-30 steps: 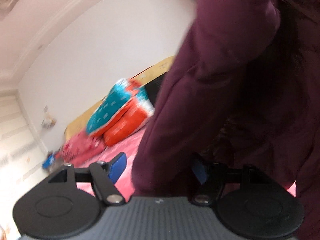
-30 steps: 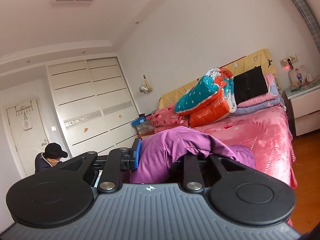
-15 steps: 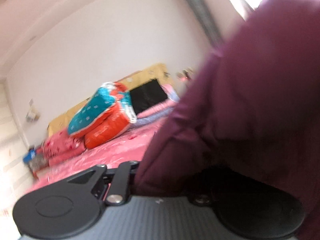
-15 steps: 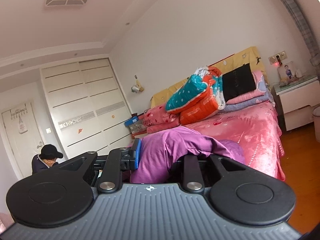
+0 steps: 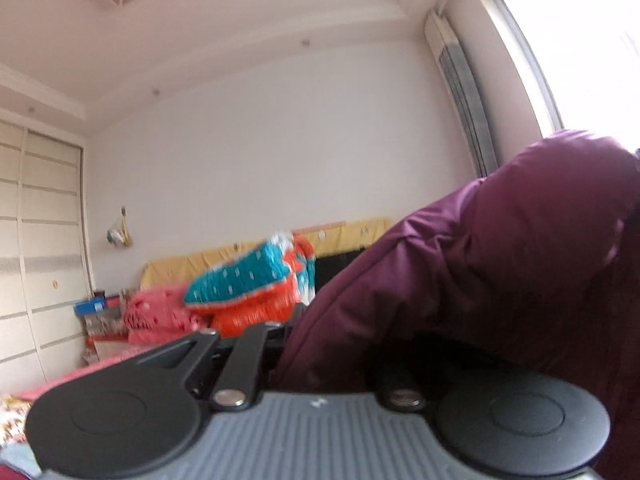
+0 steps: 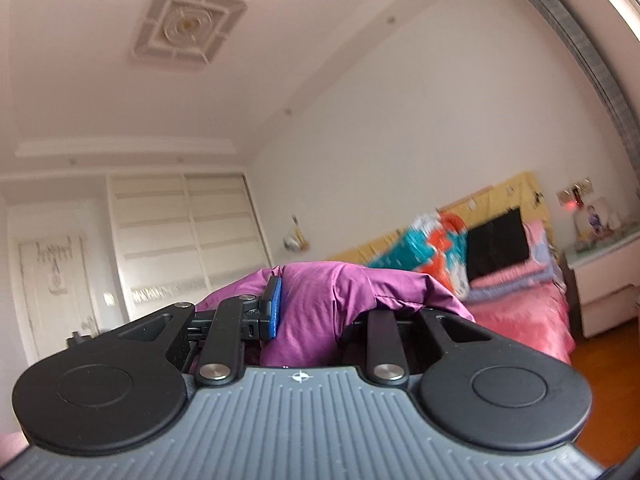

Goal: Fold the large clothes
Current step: 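Lift the purple jacket high with both grippers, shaking it out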

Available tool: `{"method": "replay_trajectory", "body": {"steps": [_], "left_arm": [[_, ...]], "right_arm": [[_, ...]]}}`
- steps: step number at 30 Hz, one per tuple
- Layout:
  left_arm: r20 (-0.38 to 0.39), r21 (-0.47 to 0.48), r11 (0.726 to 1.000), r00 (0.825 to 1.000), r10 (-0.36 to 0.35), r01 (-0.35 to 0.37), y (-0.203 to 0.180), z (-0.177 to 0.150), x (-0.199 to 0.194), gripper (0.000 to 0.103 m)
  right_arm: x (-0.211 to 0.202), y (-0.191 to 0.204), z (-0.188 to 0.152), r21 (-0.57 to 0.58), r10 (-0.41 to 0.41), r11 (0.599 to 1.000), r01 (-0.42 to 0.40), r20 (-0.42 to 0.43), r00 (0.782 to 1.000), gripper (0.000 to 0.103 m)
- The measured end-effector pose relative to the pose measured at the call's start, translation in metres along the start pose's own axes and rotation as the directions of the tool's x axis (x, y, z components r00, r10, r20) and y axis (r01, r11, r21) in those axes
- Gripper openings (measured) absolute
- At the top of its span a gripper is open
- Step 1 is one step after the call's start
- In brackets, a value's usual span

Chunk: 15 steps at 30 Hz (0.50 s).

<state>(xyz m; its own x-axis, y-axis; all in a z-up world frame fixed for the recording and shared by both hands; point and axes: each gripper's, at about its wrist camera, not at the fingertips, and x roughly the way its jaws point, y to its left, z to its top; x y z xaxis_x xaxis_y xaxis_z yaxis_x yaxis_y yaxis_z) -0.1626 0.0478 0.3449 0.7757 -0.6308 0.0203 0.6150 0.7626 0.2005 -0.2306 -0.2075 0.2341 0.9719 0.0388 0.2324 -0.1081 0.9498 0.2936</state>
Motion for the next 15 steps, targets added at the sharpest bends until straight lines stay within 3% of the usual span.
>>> {"method": "replay_trajectory", "body": {"steps": [7, 15], "left_arm": [[0.138, 0.015, 1.0, 0.99, 0.023, -0.025, 0.003, 0.049, -0.05, 0.008], [0.277, 0.036, 0.996, 0.959, 0.067, -0.08, 0.016, 0.09, -0.101, 0.008]], "right_arm": [[-0.007, 0.029, 0.052, 0.014, 0.108, 0.994, -0.111, 0.13, 0.986, 0.03], [-0.009, 0.069, 0.103, 0.001, 0.249, 0.966, -0.257, 0.234, 0.94, 0.03]]}}
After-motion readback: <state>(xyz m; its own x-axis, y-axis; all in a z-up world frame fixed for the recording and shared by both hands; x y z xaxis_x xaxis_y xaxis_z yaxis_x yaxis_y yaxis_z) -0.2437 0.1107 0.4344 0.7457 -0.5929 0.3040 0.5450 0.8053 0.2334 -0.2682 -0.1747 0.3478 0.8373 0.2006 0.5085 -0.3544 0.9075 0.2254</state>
